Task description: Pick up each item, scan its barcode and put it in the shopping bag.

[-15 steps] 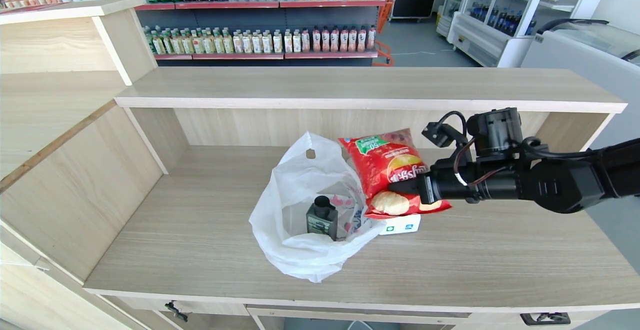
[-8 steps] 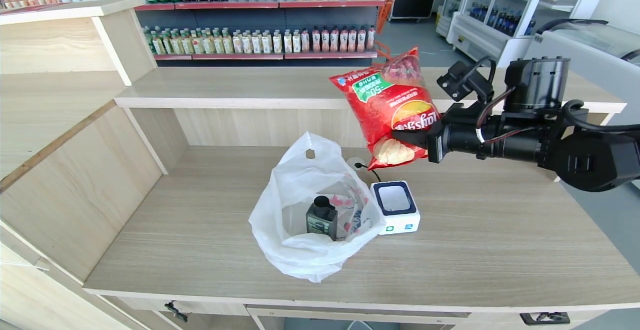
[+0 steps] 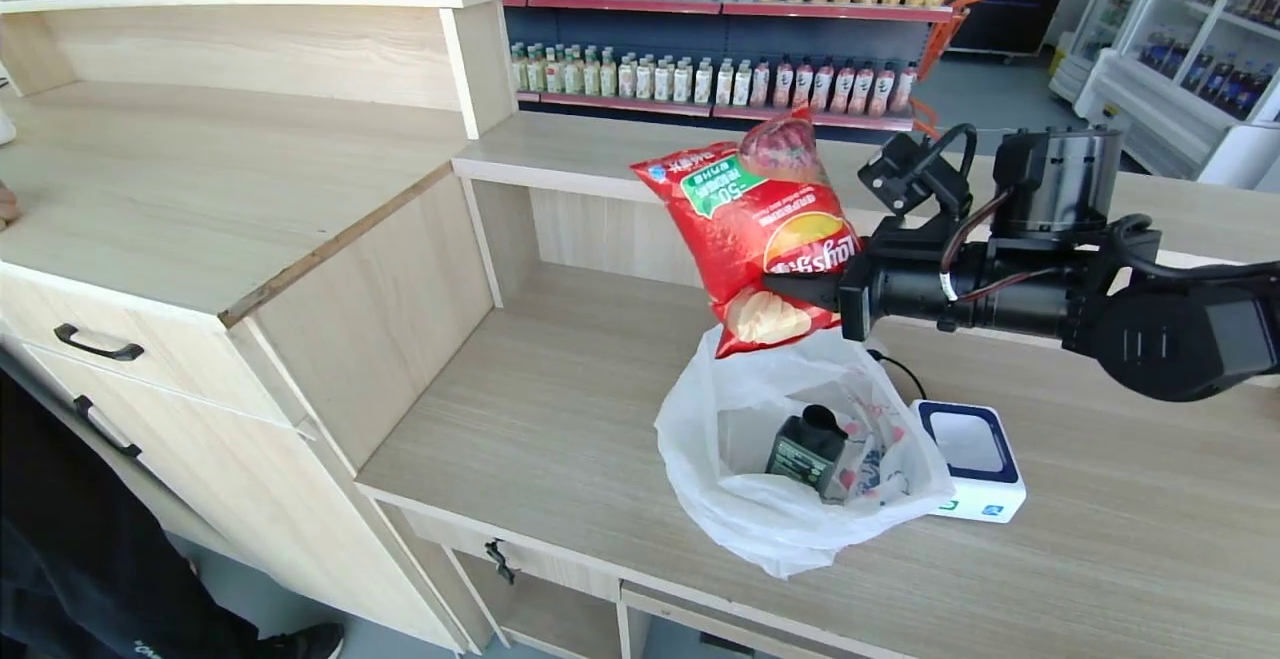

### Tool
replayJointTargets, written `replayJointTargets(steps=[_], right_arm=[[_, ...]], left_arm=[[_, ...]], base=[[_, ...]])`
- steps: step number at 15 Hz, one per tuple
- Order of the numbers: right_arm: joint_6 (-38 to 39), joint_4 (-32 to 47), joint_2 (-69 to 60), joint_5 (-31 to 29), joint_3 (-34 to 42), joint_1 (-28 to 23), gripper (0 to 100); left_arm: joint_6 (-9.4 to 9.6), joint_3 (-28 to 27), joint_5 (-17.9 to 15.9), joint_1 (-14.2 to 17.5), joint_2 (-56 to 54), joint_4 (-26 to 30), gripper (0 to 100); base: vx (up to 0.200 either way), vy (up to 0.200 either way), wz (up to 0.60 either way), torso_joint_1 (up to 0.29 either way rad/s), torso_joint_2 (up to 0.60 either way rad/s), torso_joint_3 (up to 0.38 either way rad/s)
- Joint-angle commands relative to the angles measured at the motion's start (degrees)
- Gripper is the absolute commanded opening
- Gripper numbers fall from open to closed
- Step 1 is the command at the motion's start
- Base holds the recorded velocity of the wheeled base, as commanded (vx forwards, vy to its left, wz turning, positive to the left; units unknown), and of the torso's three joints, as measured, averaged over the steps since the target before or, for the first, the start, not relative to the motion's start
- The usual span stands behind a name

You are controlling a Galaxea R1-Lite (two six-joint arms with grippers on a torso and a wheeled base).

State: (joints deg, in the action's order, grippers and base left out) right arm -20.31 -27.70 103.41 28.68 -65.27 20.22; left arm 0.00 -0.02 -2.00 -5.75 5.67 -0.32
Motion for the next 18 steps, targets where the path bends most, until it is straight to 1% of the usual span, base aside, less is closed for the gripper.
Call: replayJointTargets(steps=[1, 3, 5, 6, 7, 12, 15, 18], right_arm=[[0.01, 1.07, 1.09, -0.03, 0.14, -1.06, 0], [0.45, 5.2, 2.76, -0.03, 0.32, -3.17, 0], [0.62, 7.75, 4.78, -0.03, 1.2, -5.81, 0], [0.62, 7.75, 4.96, -0.03, 1.64, -6.25, 0], [0.45, 7.48, 6.27, -0.03, 3.13, -7.92, 0], [0.45, 5.99, 10.67, -0.03, 3.04, -11.44, 0], [0.36, 0.8, 11.11, -0.03, 3.57, -12.14, 0], [-0.52, 1.15, 11.02, -0.12, 6.21, -12.14, 0]], left_arm=[[0.0, 0.02, -0.02, -0.05, 0.04, -0.03, 0], [0.0, 0.02, -0.02, -0.05, 0.04, -0.03, 0], [0.0, 0.02, -0.02, -0.05, 0.04, -0.03, 0], [0.0, 0.02, -0.02, -0.05, 0.04, -0.03, 0], [0.0, 0.02, -0.02, -0.05, 0.04, -0.03, 0], [0.0, 0.02, -0.02, -0.05, 0.04, -0.03, 0], [0.0, 0.02, -0.02, -0.05, 0.04, -0.03, 0], [0.0, 0.02, -0.02, -0.05, 0.04, -0.03, 0]], base=[[0.0, 0.0, 0.0, 0.0, 0.0, 0.0], [0.0, 0.0, 0.0, 0.0, 0.0, 0.0], [0.0, 0.0, 0.0, 0.0, 0.0, 0.0], [0.0, 0.0, 0.0, 0.0, 0.0, 0.0], [0.0, 0.0, 0.0, 0.0, 0.0, 0.0], [0.0, 0.0, 0.0, 0.0, 0.0, 0.0], [0.0, 0.0, 0.0, 0.0, 0.0, 0.0], [0.0, 0.0, 0.0, 0.0, 0.0, 0.0]])
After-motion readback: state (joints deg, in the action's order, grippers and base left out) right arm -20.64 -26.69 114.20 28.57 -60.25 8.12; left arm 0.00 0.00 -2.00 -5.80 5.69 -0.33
